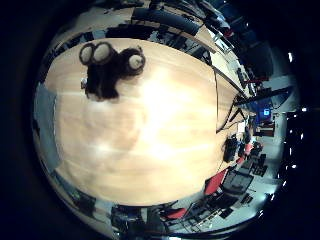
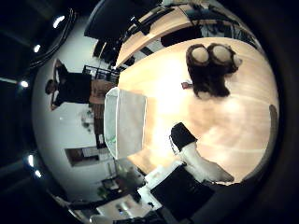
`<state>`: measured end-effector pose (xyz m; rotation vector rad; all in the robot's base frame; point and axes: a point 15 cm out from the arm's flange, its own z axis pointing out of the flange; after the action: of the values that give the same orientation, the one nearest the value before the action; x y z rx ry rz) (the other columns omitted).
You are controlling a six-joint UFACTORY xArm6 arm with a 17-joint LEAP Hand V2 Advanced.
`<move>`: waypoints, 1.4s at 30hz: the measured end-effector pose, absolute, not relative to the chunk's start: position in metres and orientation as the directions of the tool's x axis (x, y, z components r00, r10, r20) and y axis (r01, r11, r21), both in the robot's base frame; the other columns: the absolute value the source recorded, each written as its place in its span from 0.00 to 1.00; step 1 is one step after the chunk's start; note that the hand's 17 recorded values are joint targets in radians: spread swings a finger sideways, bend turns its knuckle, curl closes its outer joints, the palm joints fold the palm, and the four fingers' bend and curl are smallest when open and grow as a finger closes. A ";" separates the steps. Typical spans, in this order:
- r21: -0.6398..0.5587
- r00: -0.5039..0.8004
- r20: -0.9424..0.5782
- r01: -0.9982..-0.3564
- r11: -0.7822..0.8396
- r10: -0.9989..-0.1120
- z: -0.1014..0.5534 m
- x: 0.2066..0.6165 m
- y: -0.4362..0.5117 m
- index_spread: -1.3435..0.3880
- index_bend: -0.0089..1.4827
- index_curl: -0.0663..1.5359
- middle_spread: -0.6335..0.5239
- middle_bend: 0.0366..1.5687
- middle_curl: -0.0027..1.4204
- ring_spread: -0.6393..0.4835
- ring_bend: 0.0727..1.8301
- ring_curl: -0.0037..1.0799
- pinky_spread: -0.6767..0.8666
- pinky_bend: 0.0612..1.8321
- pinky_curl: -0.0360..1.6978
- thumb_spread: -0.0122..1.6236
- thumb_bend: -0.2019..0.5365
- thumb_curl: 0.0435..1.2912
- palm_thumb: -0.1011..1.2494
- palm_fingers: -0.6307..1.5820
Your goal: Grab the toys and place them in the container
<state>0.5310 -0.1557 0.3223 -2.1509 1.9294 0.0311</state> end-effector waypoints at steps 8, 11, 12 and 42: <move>-0.256 0.104 -0.142 -0.965 -0.065 -0.984 0.315 0.582 -0.159 0.51 0.13 0.29 0.43 0.16 0.27 0.53 0.21 0.24 0.64 0.29 0.17 0.58 0.23 0.20 0.44 0.34; -0.246 0.106 -0.149 -0.967 -0.067 -0.983 0.302 0.597 -0.152 0.52 0.12 0.29 0.43 0.15 0.26 0.53 0.20 0.24 0.64 0.27 0.16 0.58 0.23 0.21 0.44 0.35; -0.245 0.104 -0.150 -0.967 -0.065 -0.983 0.298 0.600 -0.150 0.52 0.12 0.28 0.43 0.15 0.26 0.53 0.20 0.24 0.64 0.27 0.16 0.58 0.23 0.21 0.44 0.35; -0.256 0.081 -0.122 -0.965 -0.047 -0.989 0.172 0.663 -0.126 0.51 0.11 0.23 0.42 0.12 0.25 0.50 0.20 0.24 0.65 0.21 0.16 0.56 0.23 0.21 0.42 0.43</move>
<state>0.6633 -0.1256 0.1716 -2.0905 1.9582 -0.1260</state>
